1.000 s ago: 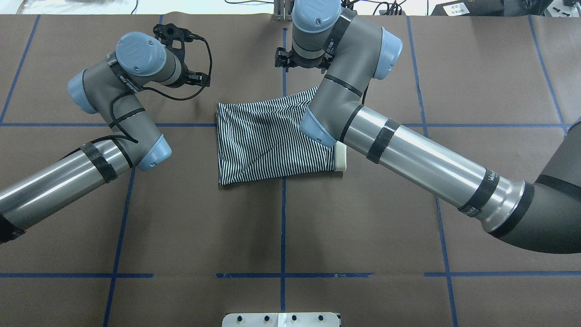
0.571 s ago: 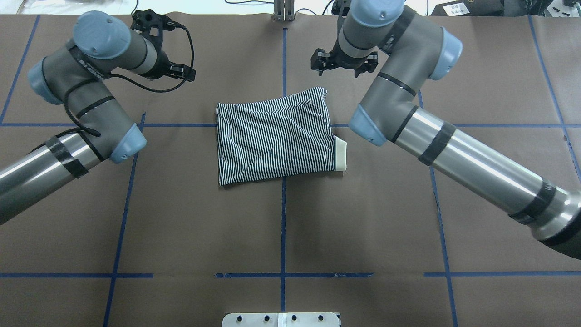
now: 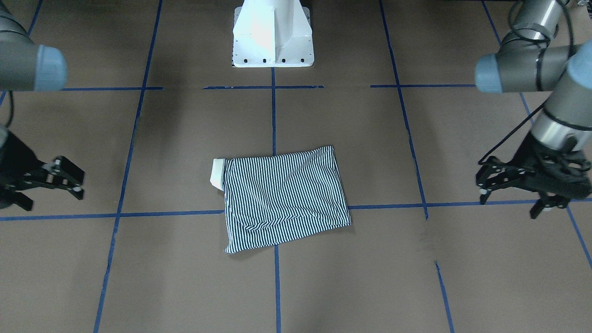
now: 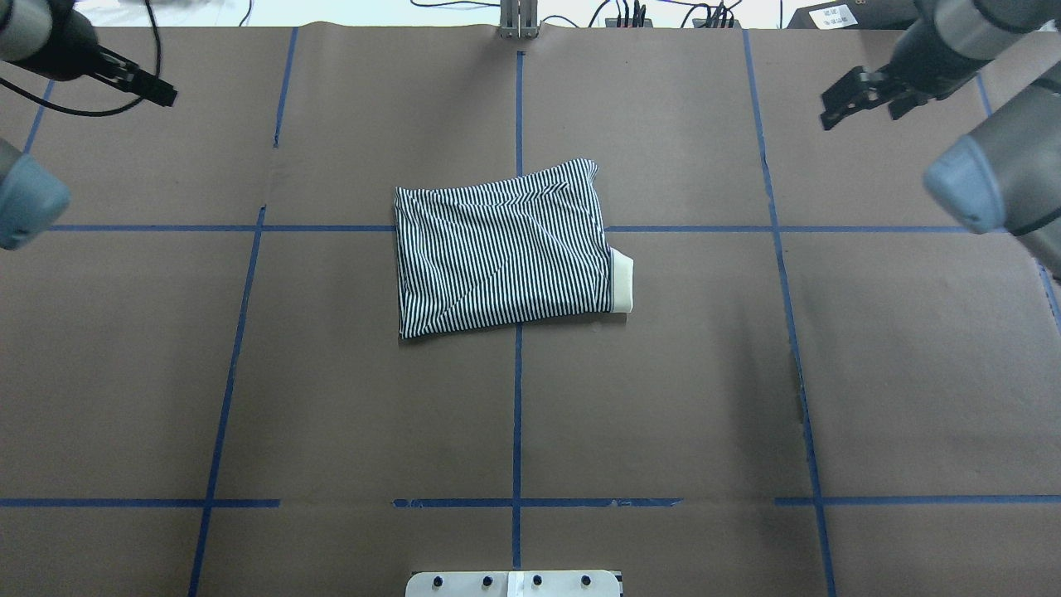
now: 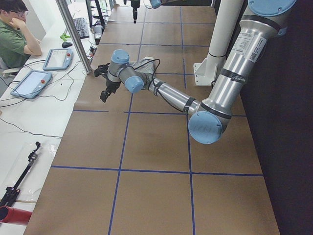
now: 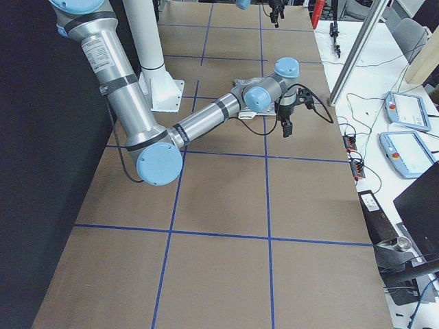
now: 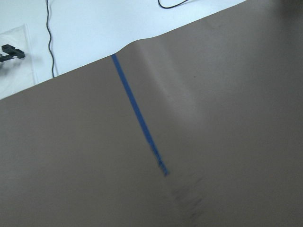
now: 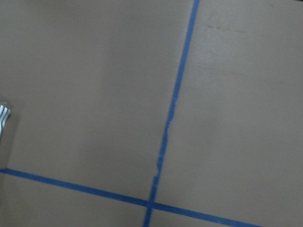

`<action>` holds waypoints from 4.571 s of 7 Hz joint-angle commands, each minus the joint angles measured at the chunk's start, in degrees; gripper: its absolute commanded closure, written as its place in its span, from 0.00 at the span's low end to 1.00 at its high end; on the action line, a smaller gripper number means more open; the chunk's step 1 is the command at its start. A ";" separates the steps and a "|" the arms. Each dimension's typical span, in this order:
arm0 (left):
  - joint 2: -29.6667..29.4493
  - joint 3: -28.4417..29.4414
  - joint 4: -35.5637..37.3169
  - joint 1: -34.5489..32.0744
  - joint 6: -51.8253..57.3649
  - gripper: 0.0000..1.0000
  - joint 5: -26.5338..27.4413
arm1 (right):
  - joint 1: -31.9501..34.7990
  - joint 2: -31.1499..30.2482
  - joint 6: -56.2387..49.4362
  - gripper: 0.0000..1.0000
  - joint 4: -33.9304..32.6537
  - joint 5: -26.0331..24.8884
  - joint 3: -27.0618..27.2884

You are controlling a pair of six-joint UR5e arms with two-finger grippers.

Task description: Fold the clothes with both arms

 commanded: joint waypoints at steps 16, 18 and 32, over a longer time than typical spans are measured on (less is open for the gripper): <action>21.94 6.79 6.21 -26.83 25.23 0.00 -17.29 | 20.41 -24.62 -31.37 0.00 -10.17 6.59 -0.05; 22.38 6.52 5.76 -26.83 25.76 0.00 -17.11 | 20.41 -24.62 -31.37 0.00 -10.17 6.68 0.39; 22.82 7.05 1.46 -26.83 25.50 0.00 -16.67 | 20.41 -24.62 -31.46 0.00 -10.17 6.68 0.39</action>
